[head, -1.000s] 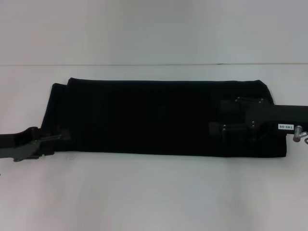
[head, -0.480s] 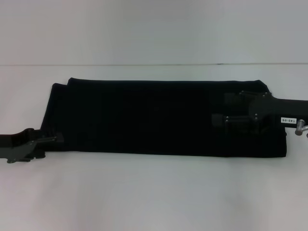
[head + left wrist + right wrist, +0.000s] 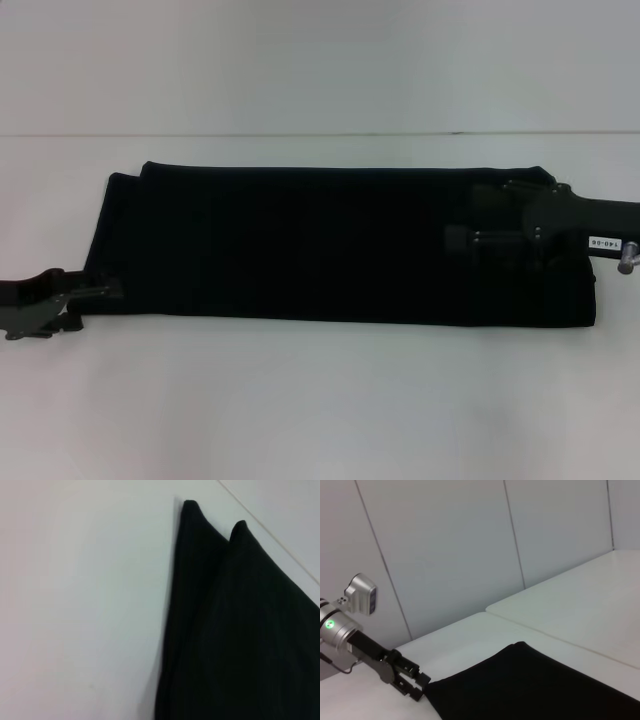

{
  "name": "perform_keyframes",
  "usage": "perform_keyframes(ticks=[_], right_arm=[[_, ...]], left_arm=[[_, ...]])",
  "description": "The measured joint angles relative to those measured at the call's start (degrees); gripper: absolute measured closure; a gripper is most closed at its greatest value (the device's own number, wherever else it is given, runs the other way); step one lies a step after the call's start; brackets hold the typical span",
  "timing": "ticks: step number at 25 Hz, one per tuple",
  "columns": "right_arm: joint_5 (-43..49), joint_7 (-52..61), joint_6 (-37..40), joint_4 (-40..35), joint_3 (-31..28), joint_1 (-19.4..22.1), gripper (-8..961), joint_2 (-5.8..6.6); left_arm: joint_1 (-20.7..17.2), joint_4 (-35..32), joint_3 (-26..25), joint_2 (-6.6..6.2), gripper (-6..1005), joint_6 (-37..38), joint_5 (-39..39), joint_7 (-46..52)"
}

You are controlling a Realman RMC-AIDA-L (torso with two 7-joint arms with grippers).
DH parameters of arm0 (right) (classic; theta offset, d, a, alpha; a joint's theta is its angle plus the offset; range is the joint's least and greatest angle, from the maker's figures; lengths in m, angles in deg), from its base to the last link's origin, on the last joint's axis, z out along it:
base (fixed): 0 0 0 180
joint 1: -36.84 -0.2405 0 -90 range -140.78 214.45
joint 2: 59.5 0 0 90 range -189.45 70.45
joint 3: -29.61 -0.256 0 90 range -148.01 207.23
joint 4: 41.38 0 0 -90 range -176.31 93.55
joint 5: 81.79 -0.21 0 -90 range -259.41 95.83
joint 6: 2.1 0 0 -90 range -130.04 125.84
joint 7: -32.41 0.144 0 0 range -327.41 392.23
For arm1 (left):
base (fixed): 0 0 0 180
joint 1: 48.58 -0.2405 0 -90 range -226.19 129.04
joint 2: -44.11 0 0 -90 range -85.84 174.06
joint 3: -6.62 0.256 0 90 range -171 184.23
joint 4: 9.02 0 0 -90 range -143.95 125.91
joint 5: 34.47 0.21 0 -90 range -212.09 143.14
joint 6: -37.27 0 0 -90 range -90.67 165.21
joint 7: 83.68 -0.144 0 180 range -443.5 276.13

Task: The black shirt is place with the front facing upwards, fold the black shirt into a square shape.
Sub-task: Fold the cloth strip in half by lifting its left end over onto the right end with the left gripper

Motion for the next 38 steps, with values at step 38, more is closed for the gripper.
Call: perform_keyframes(ticks=[38], right_arm=[[-0.22,-1.15,-2.38,0.09,-2.53,0.09,10,-0.52]], left_arm=[[2.4,4.26,-0.05,-1.77,111,-1.19,1.22,13.66]])
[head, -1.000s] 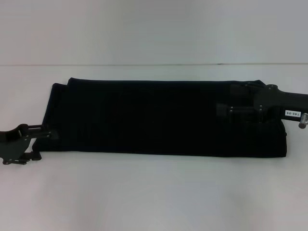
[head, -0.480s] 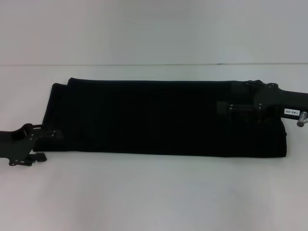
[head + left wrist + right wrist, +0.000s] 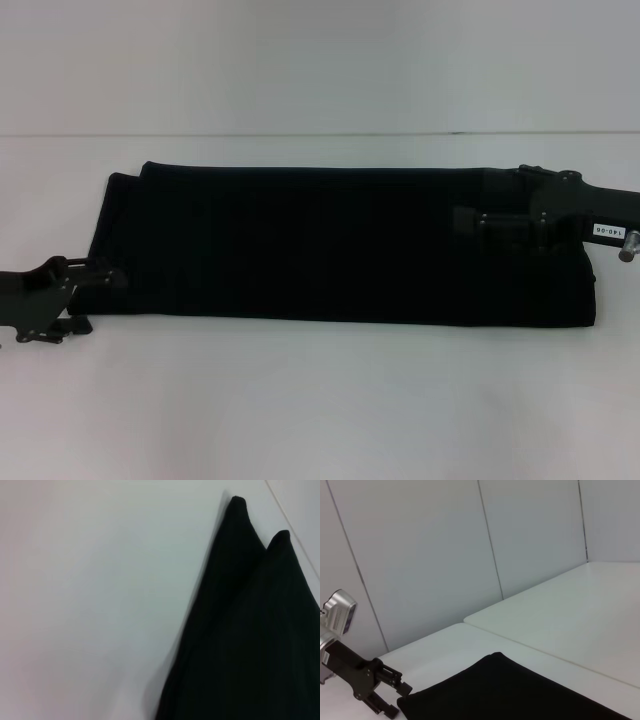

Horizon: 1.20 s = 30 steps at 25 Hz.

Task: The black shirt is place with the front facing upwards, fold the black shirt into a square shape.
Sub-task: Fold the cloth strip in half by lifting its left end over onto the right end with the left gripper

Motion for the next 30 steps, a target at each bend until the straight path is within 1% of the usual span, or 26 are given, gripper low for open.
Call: perform_keyframes(ticks=[22,30], right_arm=[[-1.36,0.0,0.27,0.09,0.0,0.44,11,-0.02],[-1.36,0.0,0.46,0.09,-0.6,0.44,11,-0.02]], left_arm=[[0.94,0.12,0.0,-0.25,114,-3.92,1.61,-0.4],[1.55,0.13,0.02,-0.22,118,-4.25,1.78,-0.67]])
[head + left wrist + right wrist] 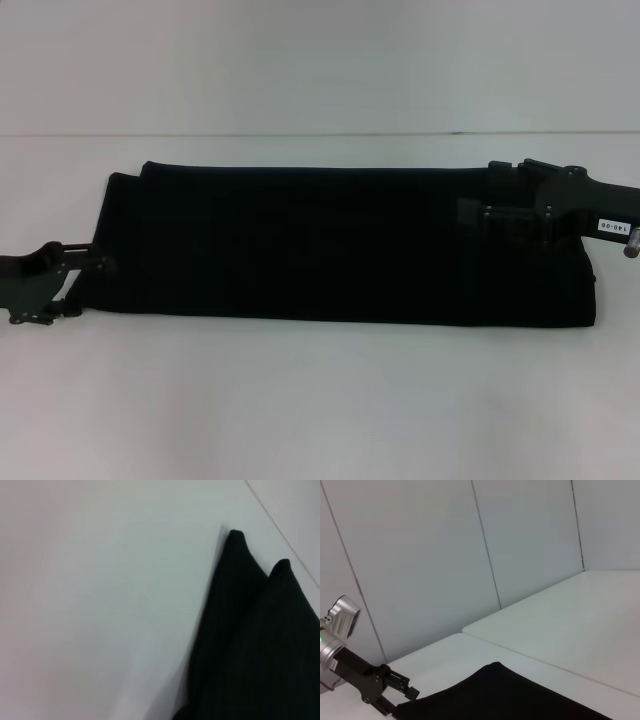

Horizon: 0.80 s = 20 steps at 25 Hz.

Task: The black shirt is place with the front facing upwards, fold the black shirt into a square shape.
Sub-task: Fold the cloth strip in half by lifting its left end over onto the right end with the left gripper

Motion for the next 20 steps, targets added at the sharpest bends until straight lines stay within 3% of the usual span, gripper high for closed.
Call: perform_keyframes(ticks=[20], right_arm=[[0.01,0.0,-0.28,0.2,-0.11,0.09,11,-0.01]], left_arm=[[1.79,-0.11,-0.02,0.32,126,-0.03,-0.34,-3.61]])
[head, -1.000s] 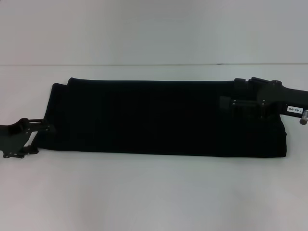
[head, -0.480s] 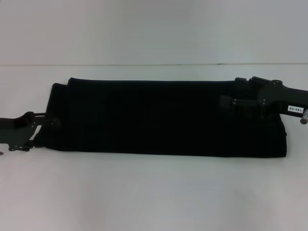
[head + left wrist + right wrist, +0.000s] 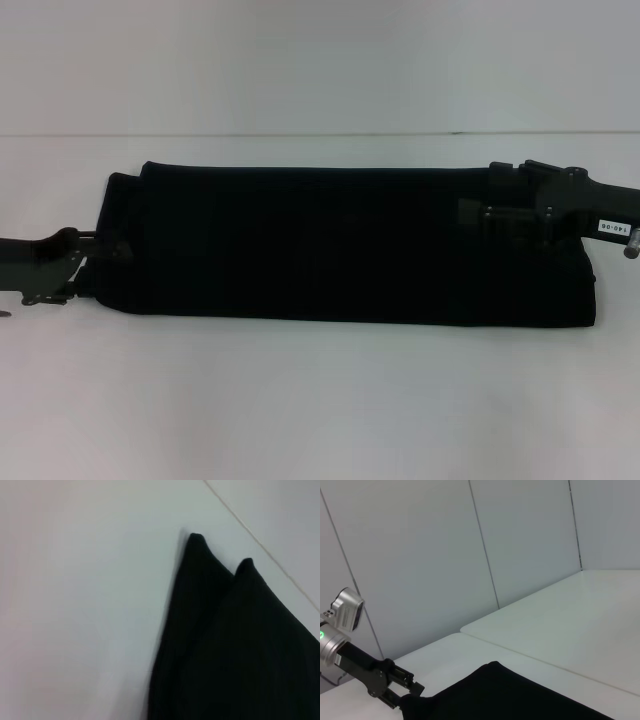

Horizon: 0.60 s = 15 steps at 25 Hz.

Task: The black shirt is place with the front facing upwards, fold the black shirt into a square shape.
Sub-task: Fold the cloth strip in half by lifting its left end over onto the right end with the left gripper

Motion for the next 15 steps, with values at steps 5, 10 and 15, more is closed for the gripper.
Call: perform_keyframes(ticks=[5,10,15], right_arm=[[0.0,0.0,0.04,-0.05,-0.02,0.0,11,-0.08],[-0.09,0.0,0.1,-0.09,-0.09,0.0,9,-0.09],[-0.31,0.0,0.22,-0.13,-0.09,0.0,9,-0.18]], left_arm=[[-0.12,-0.02,-0.04,0.12,208,-0.01,-0.05,-3.79],[-0.29,-0.23,0.14,0.29,382,-0.21,0.16,-4.03],[-0.42,-0.31,0.94,0.36,563,-1.11,0.32,-4.06]])
